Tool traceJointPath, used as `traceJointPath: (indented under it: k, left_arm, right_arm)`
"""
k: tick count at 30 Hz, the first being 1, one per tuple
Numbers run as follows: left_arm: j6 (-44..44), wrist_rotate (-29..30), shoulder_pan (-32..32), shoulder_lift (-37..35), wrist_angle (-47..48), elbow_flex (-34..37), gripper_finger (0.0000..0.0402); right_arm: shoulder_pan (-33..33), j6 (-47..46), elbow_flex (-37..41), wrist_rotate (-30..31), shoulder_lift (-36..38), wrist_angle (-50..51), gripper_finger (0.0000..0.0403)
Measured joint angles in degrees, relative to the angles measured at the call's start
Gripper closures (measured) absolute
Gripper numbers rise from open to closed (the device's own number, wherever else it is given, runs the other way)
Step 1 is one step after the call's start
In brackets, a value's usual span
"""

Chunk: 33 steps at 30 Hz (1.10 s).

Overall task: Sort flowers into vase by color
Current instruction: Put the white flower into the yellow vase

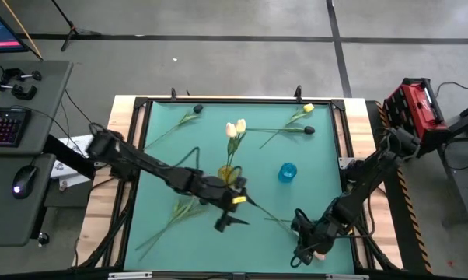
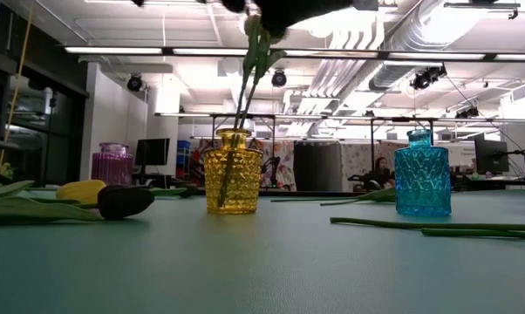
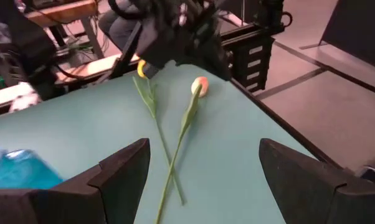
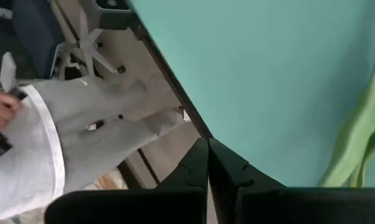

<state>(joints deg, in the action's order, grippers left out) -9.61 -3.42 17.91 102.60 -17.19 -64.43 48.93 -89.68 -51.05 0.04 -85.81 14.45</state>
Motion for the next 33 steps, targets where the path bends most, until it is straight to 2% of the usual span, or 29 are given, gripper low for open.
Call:
traceJointPath:
  k: [8, 13, 17, 25, 29, 33]
  left_arm:
    - [-0.1, -0.9, -0.3, 13.9, -0.7, -10.9, 0.0113]
    - [-0.5, 3.5, -0.3, 21.1, -0.6, -15.5, 0.0113]
    - [-0.3, 4.0, -1.4, 24.5, -0.8, -17.1, 0.0119]
    - [-0.2, 3.7, -4.5, 25.4, 7.2, -17.1, 0.02]
    - [-2.9, -0.7, -6.0, 25.5, 10.9, -17.0, 0.0234]
    - [-5.1, -1.4, -6.8, 25.5, 11.7, -17.0, 0.0256]
  right_arm:
    - [0.0, 4.1, 0.0, 0.7, 1.2, 0.0, 0.0403]
    - [-0.1, 4.3, 0.0, 2.3, 1.2, -0.1, 0.0403]
    - [-0.1, 4.3, 0.0, 4.4, 1.2, -0.1, 0.0403]
    - [-0.1, 3.1, 0.0, 6.0, 1.2, -0.4, 0.0403]
    - [-0.1, 3.0, 0.0, 6.0, 1.2, -0.4, 0.0403]
    - [-0.1, 3.0, 0.0, 6.0, 1.2, -0.3, 0.0402]
